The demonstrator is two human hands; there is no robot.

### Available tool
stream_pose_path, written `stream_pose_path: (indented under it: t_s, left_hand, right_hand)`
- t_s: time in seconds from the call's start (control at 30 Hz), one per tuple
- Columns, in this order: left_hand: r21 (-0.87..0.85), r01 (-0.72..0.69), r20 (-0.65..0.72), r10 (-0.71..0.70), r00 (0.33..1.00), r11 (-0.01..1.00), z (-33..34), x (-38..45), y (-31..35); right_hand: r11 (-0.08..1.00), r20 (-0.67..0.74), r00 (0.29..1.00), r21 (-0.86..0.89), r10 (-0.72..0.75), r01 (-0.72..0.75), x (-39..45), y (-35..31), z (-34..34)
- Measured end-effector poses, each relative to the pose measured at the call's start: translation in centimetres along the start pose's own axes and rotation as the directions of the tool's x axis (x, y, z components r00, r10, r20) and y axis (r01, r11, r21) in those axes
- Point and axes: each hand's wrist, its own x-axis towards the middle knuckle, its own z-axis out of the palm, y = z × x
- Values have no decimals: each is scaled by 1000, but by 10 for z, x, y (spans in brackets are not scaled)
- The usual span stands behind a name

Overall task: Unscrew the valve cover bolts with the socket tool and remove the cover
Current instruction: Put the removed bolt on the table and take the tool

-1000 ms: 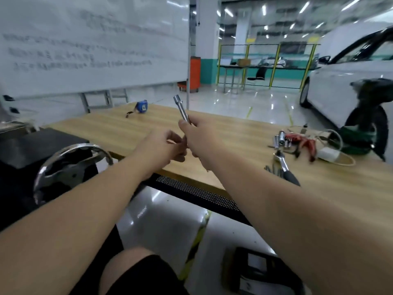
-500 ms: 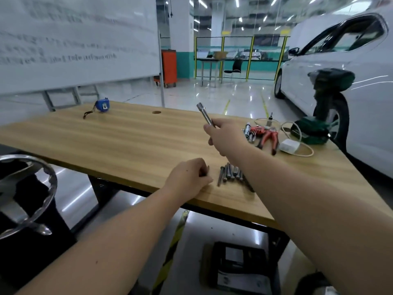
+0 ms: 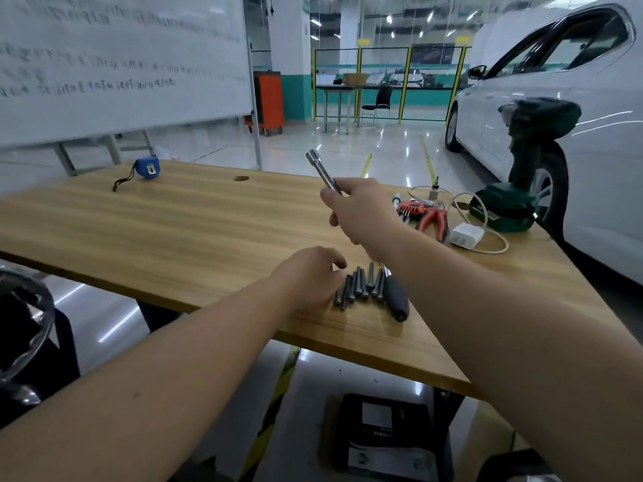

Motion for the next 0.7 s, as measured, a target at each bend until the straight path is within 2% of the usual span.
stream_pose_path:
  t_s: [0.17, 0.4, 0.57, 0.7]
  left_hand:
    - [85, -6, 72, 0, 997, 996, 0, 13, 12]
    - [61, 19, 66, -23, 998, 998, 7, 17, 14]
    - [72, 114, 155, -124, 980, 991, 8, 28, 16]
    - [-68, 203, 143, -191, 971, 977, 0, 26, 14]
  right_hand:
    - [1000, 10, 1000, 27, 8, -9, 1, 6, 1]
    - [999, 28, 1000, 36, 13, -14, 3, 12, 8]
    - [1000, 19, 1000, 30, -1, 0, 5, 15, 10]
    - [1000, 14, 1000, 30, 9, -9, 7, 19, 11]
